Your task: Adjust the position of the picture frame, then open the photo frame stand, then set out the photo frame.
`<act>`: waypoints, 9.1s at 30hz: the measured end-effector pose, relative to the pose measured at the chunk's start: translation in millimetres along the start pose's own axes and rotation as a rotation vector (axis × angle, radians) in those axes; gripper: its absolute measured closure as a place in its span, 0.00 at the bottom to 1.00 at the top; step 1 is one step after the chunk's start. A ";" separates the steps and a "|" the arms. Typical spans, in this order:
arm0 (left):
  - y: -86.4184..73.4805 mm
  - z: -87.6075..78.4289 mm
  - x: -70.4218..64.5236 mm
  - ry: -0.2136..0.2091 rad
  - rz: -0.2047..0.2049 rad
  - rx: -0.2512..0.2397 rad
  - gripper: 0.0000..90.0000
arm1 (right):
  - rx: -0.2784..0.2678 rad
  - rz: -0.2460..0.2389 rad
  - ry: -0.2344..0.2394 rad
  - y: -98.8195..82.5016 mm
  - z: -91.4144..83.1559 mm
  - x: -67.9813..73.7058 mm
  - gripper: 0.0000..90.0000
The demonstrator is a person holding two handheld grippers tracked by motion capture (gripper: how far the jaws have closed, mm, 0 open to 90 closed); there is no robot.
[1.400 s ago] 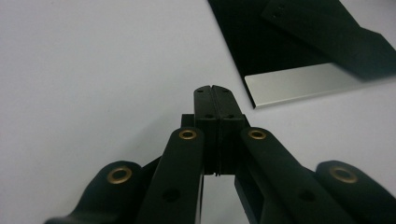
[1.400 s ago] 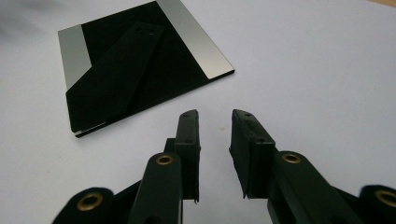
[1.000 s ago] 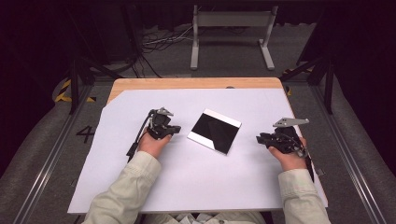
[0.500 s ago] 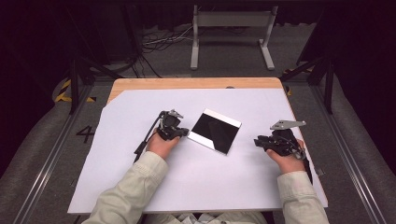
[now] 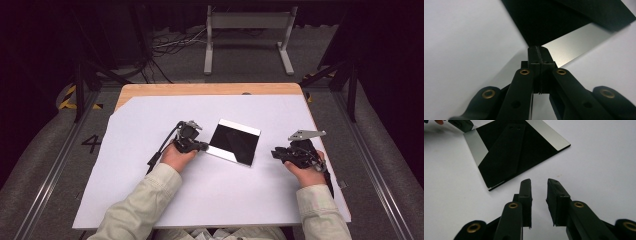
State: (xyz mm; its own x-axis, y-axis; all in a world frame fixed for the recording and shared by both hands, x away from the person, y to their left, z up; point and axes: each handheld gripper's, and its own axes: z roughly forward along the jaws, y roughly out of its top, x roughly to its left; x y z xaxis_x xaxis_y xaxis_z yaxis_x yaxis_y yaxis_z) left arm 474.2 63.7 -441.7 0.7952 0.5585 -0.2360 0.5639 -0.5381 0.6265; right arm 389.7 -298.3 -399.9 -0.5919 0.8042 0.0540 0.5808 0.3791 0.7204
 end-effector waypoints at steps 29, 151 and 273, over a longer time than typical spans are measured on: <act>-23.2 -31.4 -18.4 0.027 0.054 -0.039 1.00 | 0.061 0.052 -0.090 11.7 34.6 -22.2 1.00; -69.3 -83.9 15.6 0.140 0.163 -0.097 0.68 | 0.263 -0.324 0.229 31.1 49.5 11.0 0.96; -75.5 -80.7 17.5 0.199 0.144 -0.166 0.68 | 0.005 -0.074 0.144 76.2 -2.1 27.2 0.77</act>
State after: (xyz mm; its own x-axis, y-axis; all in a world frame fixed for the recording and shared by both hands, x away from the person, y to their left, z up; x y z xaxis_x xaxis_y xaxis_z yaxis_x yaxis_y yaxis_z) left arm 427.6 165.1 -433.2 0.7957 0.6057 0.0040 0.3914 -0.5192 0.7598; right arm 416.7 -248.5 -342.2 -0.7068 0.7003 0.1000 0.5356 0.4374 0.7224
